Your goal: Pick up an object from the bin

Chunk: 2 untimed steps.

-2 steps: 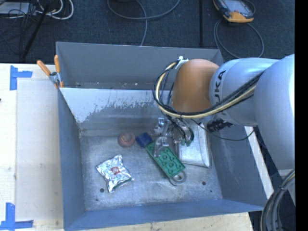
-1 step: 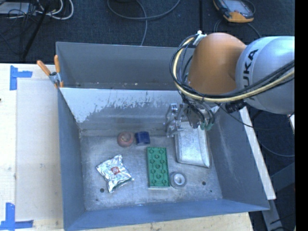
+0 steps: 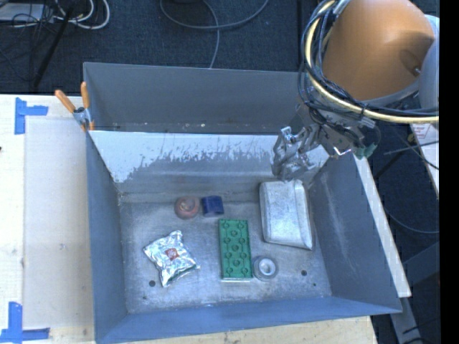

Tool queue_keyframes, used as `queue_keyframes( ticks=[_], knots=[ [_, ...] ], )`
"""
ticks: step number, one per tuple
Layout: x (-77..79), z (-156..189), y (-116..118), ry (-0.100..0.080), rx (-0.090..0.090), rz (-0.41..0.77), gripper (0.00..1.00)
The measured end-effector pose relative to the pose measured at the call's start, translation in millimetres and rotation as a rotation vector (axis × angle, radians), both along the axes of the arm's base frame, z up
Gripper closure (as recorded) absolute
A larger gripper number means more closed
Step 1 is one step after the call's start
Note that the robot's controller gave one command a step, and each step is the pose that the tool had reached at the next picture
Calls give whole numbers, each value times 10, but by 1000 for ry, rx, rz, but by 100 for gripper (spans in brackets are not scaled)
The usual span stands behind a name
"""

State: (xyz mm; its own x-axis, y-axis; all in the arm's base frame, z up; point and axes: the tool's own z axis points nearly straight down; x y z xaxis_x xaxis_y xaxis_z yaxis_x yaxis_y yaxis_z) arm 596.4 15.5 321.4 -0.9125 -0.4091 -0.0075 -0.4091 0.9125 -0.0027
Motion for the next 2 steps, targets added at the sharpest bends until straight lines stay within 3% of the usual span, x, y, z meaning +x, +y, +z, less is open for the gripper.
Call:
queue_keyframes(
  ticks=[1, 2],
  knots=[
    [-79, -822, -23, 15, 0, -123, 100],
    [-67, -783, -25, 8, 1, -124, 0]
  ],
)
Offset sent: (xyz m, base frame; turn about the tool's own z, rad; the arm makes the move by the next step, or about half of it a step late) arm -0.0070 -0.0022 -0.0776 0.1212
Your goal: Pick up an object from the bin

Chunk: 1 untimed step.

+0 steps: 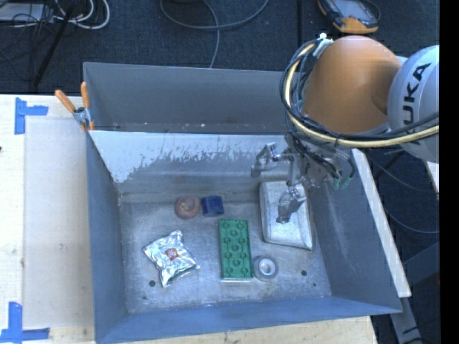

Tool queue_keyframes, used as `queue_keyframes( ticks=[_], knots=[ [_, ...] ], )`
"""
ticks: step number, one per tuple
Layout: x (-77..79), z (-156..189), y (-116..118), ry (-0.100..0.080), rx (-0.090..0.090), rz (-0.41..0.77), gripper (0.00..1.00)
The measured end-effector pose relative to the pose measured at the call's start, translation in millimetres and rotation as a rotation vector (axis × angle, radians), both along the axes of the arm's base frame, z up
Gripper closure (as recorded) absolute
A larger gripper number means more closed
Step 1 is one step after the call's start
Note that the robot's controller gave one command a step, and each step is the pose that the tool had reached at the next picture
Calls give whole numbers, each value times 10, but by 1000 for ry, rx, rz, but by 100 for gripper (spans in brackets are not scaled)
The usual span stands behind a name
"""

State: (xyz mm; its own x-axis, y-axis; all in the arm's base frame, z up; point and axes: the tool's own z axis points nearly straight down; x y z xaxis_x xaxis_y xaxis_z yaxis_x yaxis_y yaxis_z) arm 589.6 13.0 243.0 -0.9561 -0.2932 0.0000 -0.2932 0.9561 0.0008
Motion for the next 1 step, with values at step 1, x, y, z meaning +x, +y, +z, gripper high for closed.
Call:
queue_keyframes(
  ticks=[1],
  knots=[
    [-467, -1191, 150, 7, 1, 313, 0]
  ],
)
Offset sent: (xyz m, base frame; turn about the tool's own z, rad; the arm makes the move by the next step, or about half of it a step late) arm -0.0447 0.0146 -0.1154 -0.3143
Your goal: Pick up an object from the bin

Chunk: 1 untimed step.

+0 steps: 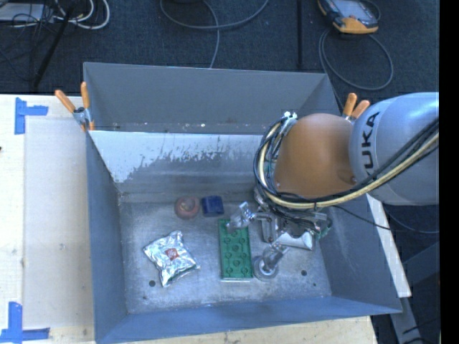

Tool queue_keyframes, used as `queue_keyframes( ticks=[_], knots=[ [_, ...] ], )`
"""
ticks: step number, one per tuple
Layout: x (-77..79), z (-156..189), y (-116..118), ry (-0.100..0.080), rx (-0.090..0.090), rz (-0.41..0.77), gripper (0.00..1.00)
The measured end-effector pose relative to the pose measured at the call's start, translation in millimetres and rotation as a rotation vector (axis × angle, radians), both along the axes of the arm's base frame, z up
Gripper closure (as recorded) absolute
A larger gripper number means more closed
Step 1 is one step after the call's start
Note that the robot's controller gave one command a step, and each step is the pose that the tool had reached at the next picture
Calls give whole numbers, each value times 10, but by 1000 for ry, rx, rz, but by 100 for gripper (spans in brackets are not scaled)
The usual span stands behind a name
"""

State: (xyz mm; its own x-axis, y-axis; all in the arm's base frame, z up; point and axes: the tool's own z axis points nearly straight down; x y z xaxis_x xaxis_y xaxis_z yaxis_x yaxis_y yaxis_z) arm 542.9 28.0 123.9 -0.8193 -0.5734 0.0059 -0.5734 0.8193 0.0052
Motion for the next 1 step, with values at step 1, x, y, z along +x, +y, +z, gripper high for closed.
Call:
queue_keyframes(
  ticks=[1],
  knots=[
    [71, -417, 288, -7, 3, 295, 0]
  ],
)
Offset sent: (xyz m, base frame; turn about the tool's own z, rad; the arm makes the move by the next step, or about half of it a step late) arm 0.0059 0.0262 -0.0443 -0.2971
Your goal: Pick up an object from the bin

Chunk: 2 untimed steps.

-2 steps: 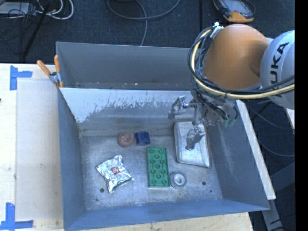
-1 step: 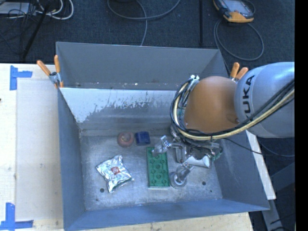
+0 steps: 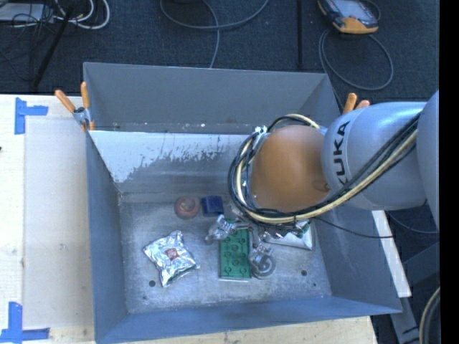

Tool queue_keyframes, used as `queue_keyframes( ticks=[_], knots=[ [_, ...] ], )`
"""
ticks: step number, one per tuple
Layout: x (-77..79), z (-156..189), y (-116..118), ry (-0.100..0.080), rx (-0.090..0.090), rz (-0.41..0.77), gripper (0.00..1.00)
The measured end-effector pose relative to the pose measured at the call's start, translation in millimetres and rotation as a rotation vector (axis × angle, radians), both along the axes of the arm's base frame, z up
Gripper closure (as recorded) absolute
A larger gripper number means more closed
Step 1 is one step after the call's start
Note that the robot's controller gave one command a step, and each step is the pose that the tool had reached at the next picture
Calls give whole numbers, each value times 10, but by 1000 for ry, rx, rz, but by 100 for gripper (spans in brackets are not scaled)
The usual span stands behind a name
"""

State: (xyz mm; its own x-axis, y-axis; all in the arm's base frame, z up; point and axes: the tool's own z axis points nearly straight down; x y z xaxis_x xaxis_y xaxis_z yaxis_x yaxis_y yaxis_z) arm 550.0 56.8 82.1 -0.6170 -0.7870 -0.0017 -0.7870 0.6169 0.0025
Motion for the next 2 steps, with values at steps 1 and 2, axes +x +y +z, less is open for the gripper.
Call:
queue_keyframes(
  ticks=[1, 2],
  knots=[
    [4, -5, -20, -3, -2, -3, 100],
    [-50, 1297, -8, -8, -1, 24, 100]
  ],
)
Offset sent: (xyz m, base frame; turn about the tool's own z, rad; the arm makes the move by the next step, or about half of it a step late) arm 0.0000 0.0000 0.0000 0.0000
